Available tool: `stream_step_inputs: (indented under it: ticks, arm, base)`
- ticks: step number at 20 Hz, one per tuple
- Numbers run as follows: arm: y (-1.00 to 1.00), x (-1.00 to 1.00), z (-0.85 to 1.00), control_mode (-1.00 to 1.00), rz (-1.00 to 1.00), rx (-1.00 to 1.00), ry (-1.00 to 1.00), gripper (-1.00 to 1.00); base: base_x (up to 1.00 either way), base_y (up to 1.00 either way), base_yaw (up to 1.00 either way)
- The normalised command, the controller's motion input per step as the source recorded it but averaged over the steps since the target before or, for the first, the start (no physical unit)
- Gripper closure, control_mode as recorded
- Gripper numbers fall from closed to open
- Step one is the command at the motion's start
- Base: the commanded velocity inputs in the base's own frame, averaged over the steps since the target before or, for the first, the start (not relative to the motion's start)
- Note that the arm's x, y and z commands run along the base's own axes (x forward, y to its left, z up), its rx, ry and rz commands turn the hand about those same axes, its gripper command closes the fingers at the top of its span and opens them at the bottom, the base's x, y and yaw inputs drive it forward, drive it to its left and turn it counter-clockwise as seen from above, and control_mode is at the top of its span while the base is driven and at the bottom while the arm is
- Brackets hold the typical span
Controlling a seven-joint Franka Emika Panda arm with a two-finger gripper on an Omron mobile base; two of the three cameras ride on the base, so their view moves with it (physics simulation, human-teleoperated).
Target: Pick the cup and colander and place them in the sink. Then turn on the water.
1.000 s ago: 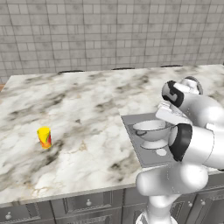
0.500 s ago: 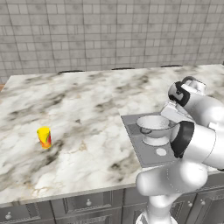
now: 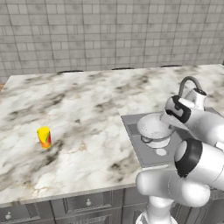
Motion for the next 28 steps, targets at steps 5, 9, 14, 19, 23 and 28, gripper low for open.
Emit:
stream_step_inputs:
  ticks: [5,9,14,19,23,28]
  arm:
    - [0.00,0.18,-0.03,-1.00,0.00,-0.16,-0.08,1.00]
    - [-0.01,0.01,0.00,-1.00,-0.01,-0.02,-0.02,1.00]
    - [-0.10,0.04,0.00,-1.00,-0.01,0.03,0.00,1.00]
    - [-0.16,0.11,0.00,-1.00,-0.04,0.11,0.01,1.00]
    - [-0.18,0.04,0.00,-1.00,-0.03,0.17,0.00,1.00]
    - [-0.13,0.00,-0.05,-1.00,0.00,0.09,0.00,1.00]
  base:
    - [0.00,0.00,0.00]
    - [0.00,0.00,0.00]
    - [0.00,0.00,0.00]
    - [0.00,0.00,0.00]
    - [0.00,0.00,0.00]
    - [0.00,0.00,0.00]
